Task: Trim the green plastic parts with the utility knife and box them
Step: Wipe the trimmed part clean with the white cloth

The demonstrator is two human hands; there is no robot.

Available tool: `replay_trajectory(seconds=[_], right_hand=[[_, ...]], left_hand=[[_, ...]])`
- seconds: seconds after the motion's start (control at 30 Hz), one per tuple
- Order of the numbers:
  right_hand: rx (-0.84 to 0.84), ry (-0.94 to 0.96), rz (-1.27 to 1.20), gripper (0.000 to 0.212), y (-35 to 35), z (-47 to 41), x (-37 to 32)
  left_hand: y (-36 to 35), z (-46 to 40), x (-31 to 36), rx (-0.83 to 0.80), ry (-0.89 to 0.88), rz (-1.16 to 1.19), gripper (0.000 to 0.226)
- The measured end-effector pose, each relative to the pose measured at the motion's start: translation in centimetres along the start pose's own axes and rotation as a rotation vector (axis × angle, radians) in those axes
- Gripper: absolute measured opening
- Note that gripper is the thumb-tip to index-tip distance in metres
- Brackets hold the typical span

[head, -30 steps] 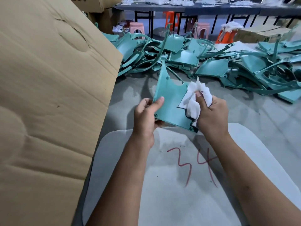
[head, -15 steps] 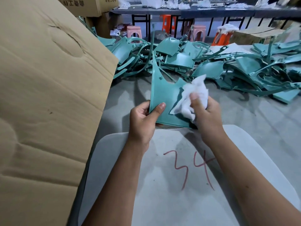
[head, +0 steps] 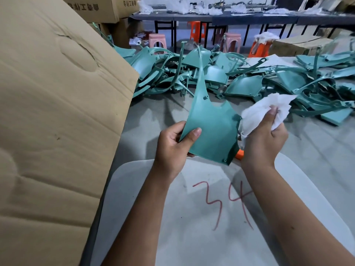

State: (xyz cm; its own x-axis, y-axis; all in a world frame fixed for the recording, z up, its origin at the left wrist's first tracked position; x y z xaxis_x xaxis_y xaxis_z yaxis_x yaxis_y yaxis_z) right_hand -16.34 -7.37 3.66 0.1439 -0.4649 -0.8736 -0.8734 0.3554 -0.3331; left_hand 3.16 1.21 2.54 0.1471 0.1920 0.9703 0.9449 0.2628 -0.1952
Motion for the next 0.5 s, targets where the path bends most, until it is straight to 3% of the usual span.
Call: replay_trajectory(seconds=[0.23,0.5], right_hand=[[-0.042,-0.221,0.006,0.039,-0.5,0.8,0.4],[-0.489,-0.364,-0.034,0.035,-3.5,3.8,0.9]], left_hand=[[0.3,0.3,1.4,0.137,-0.192,0.060,0.018],[1.5,0.1,1.1,0.260,-0.140,0.404,0.033]])
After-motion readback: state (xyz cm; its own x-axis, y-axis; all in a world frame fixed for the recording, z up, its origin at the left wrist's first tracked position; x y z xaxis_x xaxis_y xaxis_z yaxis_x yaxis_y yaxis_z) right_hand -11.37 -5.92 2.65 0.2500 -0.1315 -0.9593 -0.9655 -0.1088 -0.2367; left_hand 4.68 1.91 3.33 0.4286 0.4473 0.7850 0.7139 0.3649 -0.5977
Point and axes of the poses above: each hand's wrist, its own z-axis away from the middle knuckle, its own y-axis out of the back of the hand, x = y × z, the point moved 5 cm from there along -z, towards the middle knuckle, and after that the axes turned 9 degrees about y, right-handed, at the moved point
